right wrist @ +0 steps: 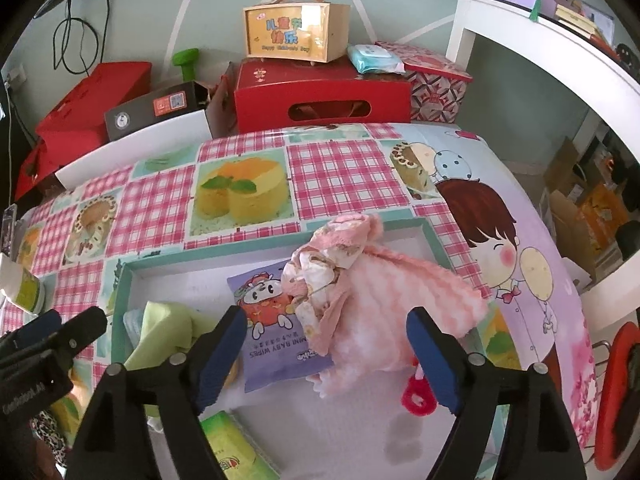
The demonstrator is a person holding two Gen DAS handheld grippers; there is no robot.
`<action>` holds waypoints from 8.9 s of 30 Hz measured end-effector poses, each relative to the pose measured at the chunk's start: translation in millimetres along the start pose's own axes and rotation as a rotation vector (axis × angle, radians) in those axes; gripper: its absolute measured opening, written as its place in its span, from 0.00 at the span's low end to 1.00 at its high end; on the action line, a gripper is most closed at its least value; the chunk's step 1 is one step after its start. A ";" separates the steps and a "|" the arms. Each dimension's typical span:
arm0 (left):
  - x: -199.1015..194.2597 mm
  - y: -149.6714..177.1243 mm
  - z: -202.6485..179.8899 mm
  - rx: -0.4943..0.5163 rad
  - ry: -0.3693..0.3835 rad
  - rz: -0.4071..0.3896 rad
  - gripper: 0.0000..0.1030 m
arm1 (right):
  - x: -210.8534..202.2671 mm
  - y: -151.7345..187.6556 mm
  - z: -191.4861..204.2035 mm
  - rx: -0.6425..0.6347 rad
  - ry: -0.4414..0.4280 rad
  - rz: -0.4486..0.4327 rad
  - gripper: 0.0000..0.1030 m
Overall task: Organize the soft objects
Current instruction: 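Open the left gripper to drop the green cloth while the right gripper releases the floral cloth, then withdraw both grippers from the tray toward the remaining items, then grasp the leopard scrunchie with the left gripper while the right gripper grasps the green tissue pack, then lift the scrunchie and tissue pack and carry both over the white tray, then open the left gripper to drop the scrunchie while the right gripper releases the tissue pack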
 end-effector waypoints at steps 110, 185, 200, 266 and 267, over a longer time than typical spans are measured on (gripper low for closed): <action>-83.2 161.6 171.0 -0.630 -0.084 -0.162 0.37 | -67.6 77.1 241.2 -0.556 -0.593 -0.150 0.80; -87.9 157.0 171.3 -0.639 -0.031 -0.170 0.29 | -60.4 82.6 230.1 -0.453 -0.559 -0.057 0.78; -98.3 136.4 147.6 -0.537 -0.002 -0.240 0.26 | -87.8 67.6 190.6 -0.341 -0.585 -0.146 0.78; -4.6 118.2 -61.6 0.093 0.081 0.064 0.27 | -21.3 29.9 -22.3 0.114 -0.145 -0.016 0.78; -2.3 122.1 -60.2 0.088 0.080 0.070 0.27 | -19.7 31.5 -19.7 0.104 -0.144 -0.008 0.78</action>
Point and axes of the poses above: each gripper's, at about its wrist camera, not at the fingertips, and x roughly the way its jaws point, z to its left, y to its underside, the point moved 5 cm from there along x, roughly the way its jaws point, and after that the axes turned 8 degrees about y, right-handed, at the moved point
